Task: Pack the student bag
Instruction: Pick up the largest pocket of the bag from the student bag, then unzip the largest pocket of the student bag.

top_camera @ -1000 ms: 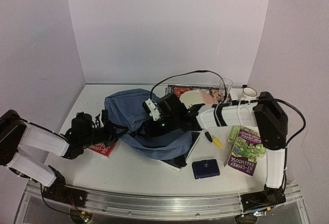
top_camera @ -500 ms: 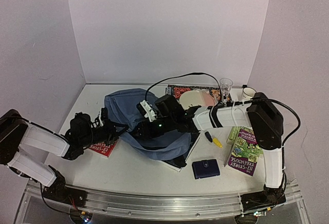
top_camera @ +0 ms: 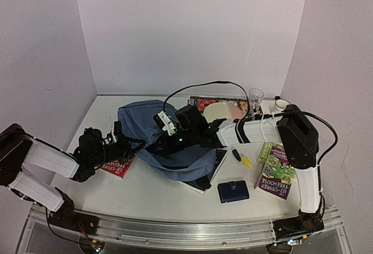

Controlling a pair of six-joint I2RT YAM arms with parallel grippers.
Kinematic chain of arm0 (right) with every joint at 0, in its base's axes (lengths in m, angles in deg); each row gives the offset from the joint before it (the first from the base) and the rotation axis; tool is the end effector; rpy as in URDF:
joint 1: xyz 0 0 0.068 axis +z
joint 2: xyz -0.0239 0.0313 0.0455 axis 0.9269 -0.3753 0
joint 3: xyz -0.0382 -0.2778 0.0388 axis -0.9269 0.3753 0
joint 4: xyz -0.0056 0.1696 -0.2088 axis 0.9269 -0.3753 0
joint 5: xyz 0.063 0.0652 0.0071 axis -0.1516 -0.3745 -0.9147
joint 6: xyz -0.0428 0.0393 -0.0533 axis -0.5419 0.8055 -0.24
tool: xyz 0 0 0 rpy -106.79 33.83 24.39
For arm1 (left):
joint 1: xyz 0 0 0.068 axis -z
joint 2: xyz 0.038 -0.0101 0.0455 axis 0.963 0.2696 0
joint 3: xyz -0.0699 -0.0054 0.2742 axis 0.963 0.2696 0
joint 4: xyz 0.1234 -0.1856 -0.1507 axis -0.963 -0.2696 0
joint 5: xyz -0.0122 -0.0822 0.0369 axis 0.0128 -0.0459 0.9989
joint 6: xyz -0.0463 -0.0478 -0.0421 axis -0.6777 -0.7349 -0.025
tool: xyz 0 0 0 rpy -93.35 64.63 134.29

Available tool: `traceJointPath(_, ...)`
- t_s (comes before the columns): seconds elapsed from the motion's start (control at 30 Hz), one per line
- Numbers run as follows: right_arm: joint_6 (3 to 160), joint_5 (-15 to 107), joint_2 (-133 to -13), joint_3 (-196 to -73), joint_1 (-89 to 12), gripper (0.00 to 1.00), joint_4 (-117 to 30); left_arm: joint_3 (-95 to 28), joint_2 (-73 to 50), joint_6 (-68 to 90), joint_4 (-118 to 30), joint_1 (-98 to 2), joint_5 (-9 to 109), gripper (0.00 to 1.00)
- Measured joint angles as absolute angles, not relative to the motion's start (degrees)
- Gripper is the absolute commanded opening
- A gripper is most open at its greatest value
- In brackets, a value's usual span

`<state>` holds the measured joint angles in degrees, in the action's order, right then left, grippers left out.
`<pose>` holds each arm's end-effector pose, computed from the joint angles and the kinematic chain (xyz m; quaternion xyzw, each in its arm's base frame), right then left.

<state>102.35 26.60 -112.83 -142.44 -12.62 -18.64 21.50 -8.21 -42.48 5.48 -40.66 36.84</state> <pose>0.2764 0.4535 0.2141 -0.3223 0.7038 0.5386 0.3327 0.2139 -0.1724 0.1625 -0.0925 0.7593 -0.5710 0.2981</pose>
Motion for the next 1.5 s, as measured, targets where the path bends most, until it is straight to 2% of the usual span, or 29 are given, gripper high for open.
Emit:
traceJointPath(0.23, 101.3, 26.54, -111.01, -139.01, -12.63, 0.0, -16.75, 22.71, -8.22, -42.37, 6.53, -40.69, 37.55, 0.0)
traceJointPath(0.5, 99.11, 26.34, -103.78, -132.29, -12.62, 0.0, -16.33, 23.31, -8.36, -41.65, 7.01, -42.32, 37.58, 0.03)
traceJointPath(0.8, 96.96, 25.57, -99.05, -128.01, -12.21, 0.0, -16.25, 23.88, -8.38, -40.86, 7.55, -44.39, 37.43, 0.01)
traceJointPath(1.07, 94.51, 31.42, -92.62, -120.6, -12.73, 0.0, -18.86, 23.9, -8.42, -38.05, 6.35, -48.13, 35.93, 0.0)
traceJointPath(1.2, 91.92, 35.52, -86.4, -118.63, -13.25, 0.0, -23.51, 23.54, -8.43, -34.27, 3.15, -50.08, 35.36, 0.0)
traceJointPath(1.4, 89.17, 44.52, -81.52, -118.63, -13.61, 0.0, -30.42, 17.43, -8.64, -24.23, -10.11, -52.35, 34.56, 0.01)
traceJointPath(1.5, 89.31, 48.81, -81.5, -118.63, -13.61, 0.0, -32.74, 13.17, -9.08, -18.49, -18.15, -52.66, 35.24, 0.09)
